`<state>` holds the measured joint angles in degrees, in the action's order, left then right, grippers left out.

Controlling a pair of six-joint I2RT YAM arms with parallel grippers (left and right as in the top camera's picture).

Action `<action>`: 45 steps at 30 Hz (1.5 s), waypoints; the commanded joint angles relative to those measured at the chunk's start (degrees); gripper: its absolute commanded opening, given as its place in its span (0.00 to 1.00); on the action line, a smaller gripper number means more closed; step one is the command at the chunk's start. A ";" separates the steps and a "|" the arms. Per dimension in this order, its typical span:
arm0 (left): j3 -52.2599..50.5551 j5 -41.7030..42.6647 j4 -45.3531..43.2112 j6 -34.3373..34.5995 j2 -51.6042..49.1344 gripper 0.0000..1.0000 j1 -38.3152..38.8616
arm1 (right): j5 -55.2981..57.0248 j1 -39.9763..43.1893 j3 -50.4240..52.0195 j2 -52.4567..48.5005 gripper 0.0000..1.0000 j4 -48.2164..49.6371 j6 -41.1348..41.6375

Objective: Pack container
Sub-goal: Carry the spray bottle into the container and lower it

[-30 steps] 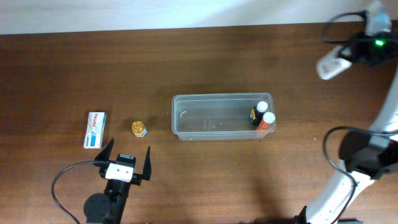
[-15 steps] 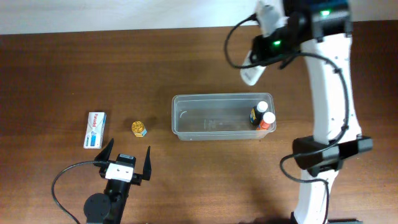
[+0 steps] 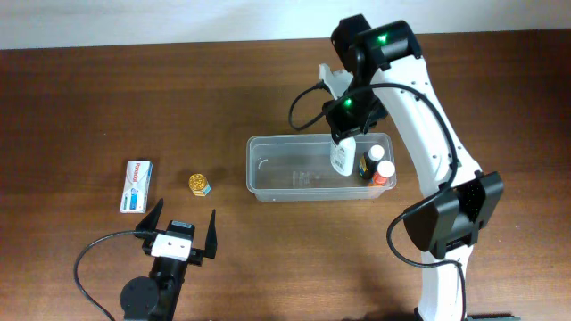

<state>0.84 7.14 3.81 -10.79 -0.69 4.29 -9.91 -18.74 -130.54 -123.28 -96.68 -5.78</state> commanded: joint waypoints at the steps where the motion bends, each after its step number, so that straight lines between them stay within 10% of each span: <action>1: -0.33 0.59 0.07 -0.87 0.35 0.99 -0.46 | 0.50 0.11 1.60 0.98 0.25 0.72 0.72; 45: -0.33 0.59 0.07 -0.87 0.35 0.99 -0.46 | 2.93 3.67 14.75 0.98 0.26 12.87 0.26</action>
<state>0.84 7.14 3.81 -10.79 -0.69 4.29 -7.31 -15.09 -116.55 -123.28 -84.44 -5.78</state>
